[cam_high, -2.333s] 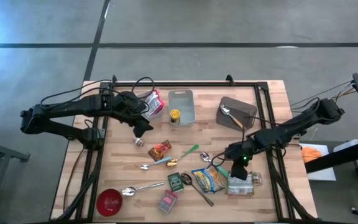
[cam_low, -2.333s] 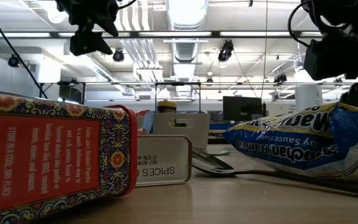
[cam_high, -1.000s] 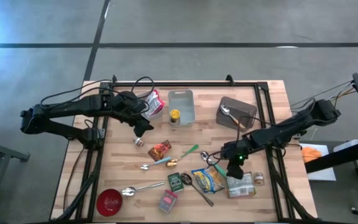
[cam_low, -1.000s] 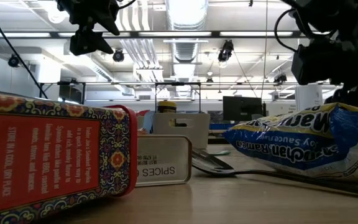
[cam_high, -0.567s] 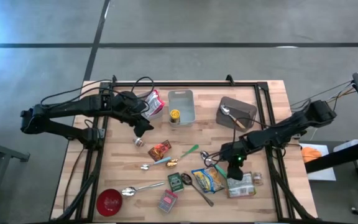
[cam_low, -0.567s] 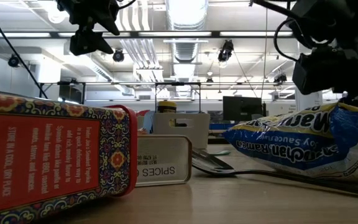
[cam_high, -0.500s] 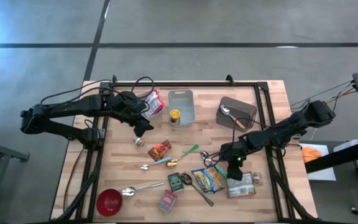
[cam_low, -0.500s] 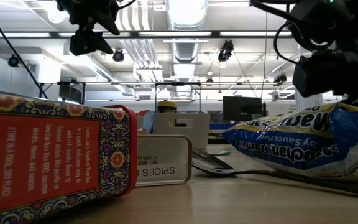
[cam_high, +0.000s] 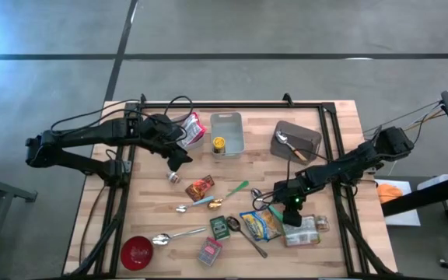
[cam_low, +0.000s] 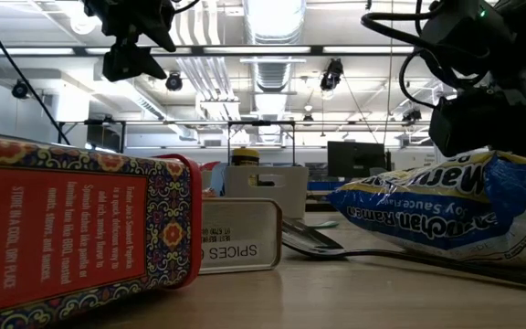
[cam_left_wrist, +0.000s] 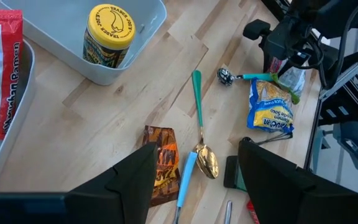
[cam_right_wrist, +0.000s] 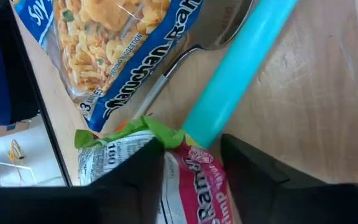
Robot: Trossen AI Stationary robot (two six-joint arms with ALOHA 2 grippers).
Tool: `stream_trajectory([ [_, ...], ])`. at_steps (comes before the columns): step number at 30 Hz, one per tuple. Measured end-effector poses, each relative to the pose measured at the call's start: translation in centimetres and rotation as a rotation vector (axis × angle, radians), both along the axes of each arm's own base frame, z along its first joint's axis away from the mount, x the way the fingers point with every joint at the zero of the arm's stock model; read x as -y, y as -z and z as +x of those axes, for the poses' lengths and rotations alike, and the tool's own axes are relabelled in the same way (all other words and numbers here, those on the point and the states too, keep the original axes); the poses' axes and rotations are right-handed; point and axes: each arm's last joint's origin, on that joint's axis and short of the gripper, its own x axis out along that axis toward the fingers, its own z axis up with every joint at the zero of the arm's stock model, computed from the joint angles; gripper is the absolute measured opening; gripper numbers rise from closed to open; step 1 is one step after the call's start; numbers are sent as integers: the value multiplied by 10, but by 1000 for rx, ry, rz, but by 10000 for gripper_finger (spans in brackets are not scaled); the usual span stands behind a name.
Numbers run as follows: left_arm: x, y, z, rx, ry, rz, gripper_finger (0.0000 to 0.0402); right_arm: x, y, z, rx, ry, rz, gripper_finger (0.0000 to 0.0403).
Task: Pick & Place Food Item
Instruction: Put the green noodle pack into the left gray bin
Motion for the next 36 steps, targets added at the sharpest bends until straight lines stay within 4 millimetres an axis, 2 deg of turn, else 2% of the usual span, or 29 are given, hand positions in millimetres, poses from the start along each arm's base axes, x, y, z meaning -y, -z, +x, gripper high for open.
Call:
stream_trajectory([
  [5,0,0,0,0,2,2,228,0,0,0,2,-4,-7,38],
  [7,0,0,0,0,2,2,228,0,0,0,5,-6,-7,17],
  [14,0,0,0,0,2,2,228,0,-3,-1,2,-4,18,8],
  [19,0,0,0,0,2,2,228,1,-14,-6,0,14,30,8],
  [24,1,-1,1,13,28,-23,228,6,-38,-16,6,64,-43,8],
  [29,1,-3,3,42,33,-21,228,12,-66,-21,142,169,-89,8],
  [36,0,-12,11,177,62,-18,228,19,-87,-30,270,314,-167,8],
])
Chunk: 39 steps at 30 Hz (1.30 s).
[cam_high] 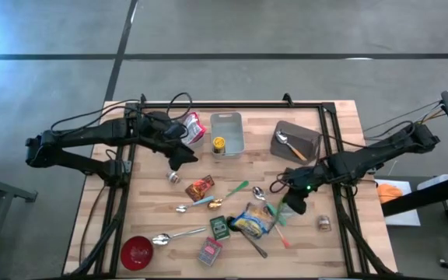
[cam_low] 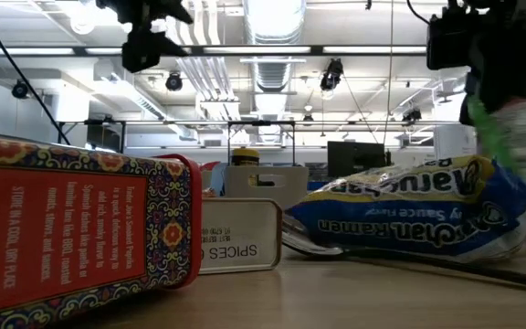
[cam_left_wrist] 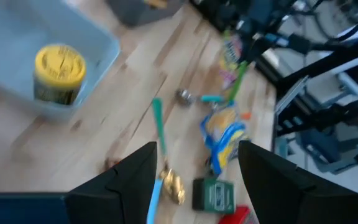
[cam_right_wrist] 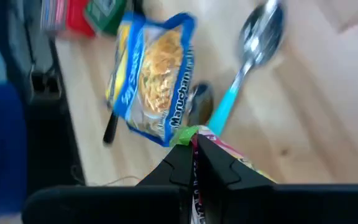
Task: Pick & Place Food Item
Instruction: Put the green noodle pack into the left gray bin
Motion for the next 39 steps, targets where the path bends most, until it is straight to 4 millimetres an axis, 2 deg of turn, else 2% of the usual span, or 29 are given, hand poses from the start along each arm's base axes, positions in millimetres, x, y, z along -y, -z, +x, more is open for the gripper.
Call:
stream_trajectory([
  [5,-1,-6,6,81,5,23,228,4,-6,-2,57,107,-68,8],
  [12,3,-10,12,151,61,143,228,9,-13,0,147,230,-124,8],
  [25,8,-5,35,191,111,184,228,30,-38,21,459,390,-156,8],
  [30,6,-5,48,180,134,214,228,39,-48,26,566,438,-187,8],
  [35,7,-8,69,180,189,284,228,48,-53,28,599,478,-196,8],
  [39,8,-9,85,178,234,334,228,51,-67,30,639,483,-215,8],
])
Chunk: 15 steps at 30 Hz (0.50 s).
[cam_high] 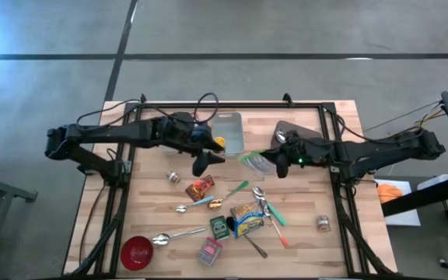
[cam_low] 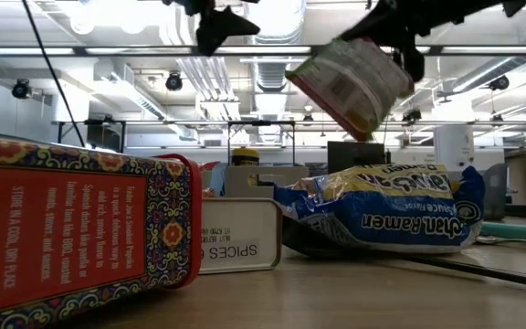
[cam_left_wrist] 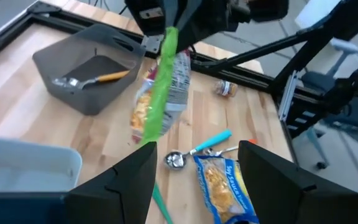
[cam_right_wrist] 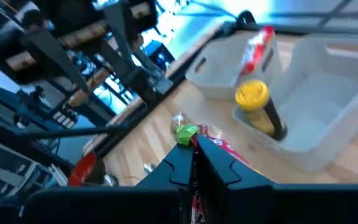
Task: Pick & Place Food Item
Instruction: Put the green noodle pack into the left gray bin
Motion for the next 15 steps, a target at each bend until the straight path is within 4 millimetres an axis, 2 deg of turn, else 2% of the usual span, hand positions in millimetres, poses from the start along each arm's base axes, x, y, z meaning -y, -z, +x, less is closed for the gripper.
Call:
stream_trajectory([
  [8,2,7,19,-13,74,103,228,3,-40,3,81,-4,-124,8],
  [15,1,3,22,11,84,126,228,3,-46,3,92,9,-131,8],
])
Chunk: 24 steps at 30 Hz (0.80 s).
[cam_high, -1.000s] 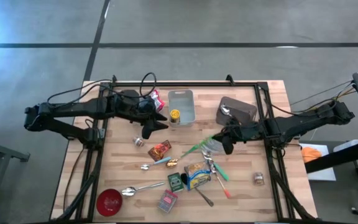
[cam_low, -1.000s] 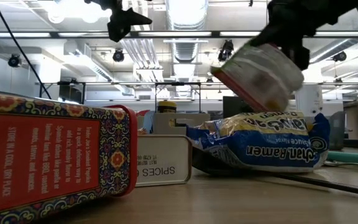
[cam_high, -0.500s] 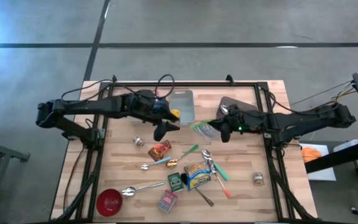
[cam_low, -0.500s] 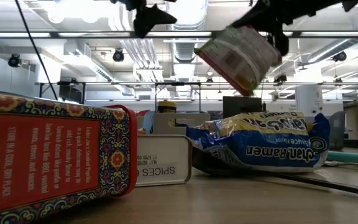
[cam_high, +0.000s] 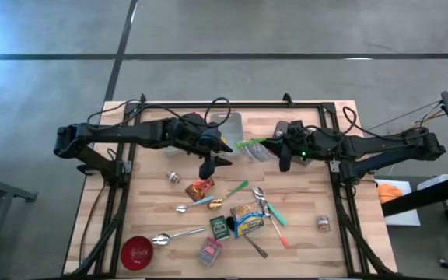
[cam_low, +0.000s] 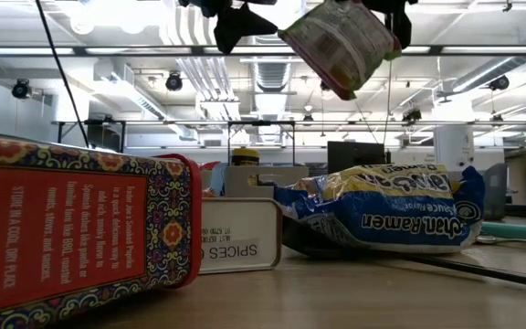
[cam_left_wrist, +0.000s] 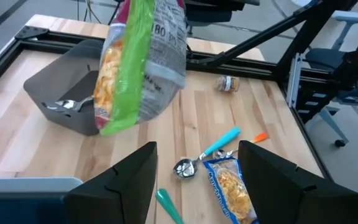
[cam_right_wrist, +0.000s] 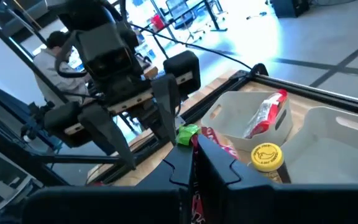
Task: Pick & Place Food Item
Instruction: Put the green noodle pack into the left gray bin
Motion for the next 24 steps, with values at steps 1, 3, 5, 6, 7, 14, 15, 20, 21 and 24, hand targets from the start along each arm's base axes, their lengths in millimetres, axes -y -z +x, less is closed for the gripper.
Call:
stream_trajectory([
  [1,0,0,0,-2,1,1,228,0,1,1,-2,0,3,8],
  [3,0,0,0,-1,2,2,228,0,1,2,-5,-3,4,8],
  [5,0,1,0,-4,1,-1,228,-1,3,4,-12,-15,6,8],
  [6,0,1,0,-5,3,-4,228,-1,3,5,-14,-23,7,8],
  [7,0,1,0,-10,5,-7,228,-1,2,6,-15,-28,9,8],
  [14,0,1,0,-16,-39,-77,269,-3,-1,19,-27,-58,7,8],
  [15,0,1,0,-16,-44,-87,277,-3,0,21,-31,-63,8,8],
  [20,0,1,0,-19,-48,-101,317,-4,-1,27,-42,-80,10,8],
  [21,0,1,0,-25,-53,-111,323,-4,-3,28,-37,-83,10,8],
  [24,0,2,0,-30,-59,-122,340,-4,-7,30,-35,-90,10,8],
])
